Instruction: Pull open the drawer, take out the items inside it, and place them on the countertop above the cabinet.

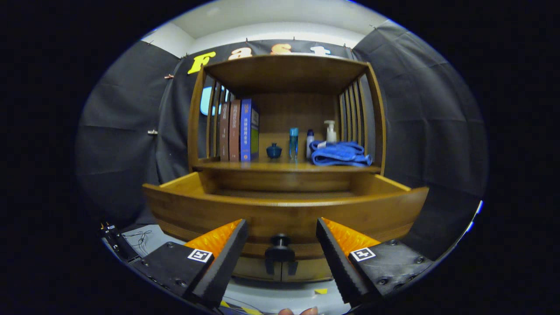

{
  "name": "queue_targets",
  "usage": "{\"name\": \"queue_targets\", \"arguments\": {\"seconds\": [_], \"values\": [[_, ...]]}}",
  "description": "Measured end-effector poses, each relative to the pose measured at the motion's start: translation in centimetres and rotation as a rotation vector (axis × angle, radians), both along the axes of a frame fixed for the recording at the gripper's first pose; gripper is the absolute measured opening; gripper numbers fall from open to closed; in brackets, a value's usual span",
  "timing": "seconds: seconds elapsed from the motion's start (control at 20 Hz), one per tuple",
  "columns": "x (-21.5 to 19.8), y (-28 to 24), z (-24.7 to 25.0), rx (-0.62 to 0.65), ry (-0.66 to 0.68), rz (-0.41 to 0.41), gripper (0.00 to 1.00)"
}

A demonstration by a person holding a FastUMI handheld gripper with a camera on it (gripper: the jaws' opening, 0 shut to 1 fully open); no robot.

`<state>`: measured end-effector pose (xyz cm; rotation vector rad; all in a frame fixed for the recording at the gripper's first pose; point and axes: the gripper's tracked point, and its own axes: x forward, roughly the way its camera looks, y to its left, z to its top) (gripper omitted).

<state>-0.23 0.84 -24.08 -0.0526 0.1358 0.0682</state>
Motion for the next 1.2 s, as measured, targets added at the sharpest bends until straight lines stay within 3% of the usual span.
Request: {"name": "queue_targets", "arguments": {"seconds": [0.15,0.45,0.75,0.95,1.2], "values": [[2.3,0.5,3.4,0.044,0.029,0.012,0.98],[8.8,1.1,4.0,0.085,0.324,0.076,0.99],[13.0,-0.1,-0.3,0.029,0.639,0.081,0.99],[15.3,-2.2,-4.2,0.044,0.802,0.022,0.99],[15.1,-3.4,-9.1,0.014,0.994,-0.011,1.0]]}}
